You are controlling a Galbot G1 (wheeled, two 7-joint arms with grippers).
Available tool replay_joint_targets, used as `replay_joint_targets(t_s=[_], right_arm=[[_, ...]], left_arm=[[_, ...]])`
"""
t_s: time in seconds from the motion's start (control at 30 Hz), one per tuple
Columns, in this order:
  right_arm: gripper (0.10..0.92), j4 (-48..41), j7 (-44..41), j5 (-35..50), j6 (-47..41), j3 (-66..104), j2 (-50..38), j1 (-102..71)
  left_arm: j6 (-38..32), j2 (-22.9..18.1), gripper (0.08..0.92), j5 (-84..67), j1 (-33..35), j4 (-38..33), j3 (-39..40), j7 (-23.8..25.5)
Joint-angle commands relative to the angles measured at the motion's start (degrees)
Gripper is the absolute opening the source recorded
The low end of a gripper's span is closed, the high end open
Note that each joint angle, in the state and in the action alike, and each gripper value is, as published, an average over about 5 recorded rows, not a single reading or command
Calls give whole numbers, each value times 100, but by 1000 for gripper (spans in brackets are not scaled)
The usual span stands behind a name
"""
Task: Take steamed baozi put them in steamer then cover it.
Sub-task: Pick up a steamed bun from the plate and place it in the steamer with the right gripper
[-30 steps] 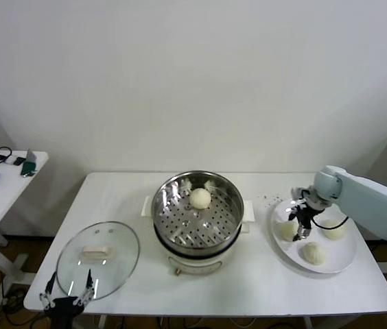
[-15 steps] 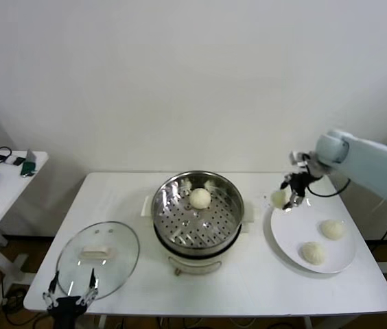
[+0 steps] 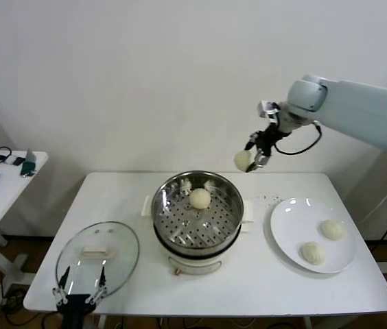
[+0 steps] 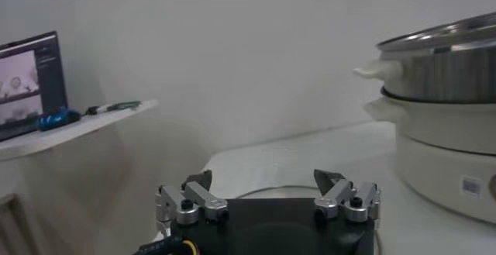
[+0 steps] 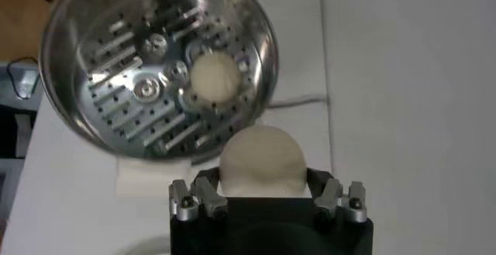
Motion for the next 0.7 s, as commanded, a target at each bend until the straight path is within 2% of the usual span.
replay_joint_targets(t_s=[0.03,0.33,0.7], right_arm=[[729,296,353,765,-245,-315,1173,141],[729,31,465,644,-301,-277,1917,-477],[729,-45,549,251,-332,-277,2099,-1079]], left_arm=[[2,82,823,77,-40,14,120,9],[1,111,823,85,-71,48,121,9],[-10,107,823,49,-96,113,103,7]])
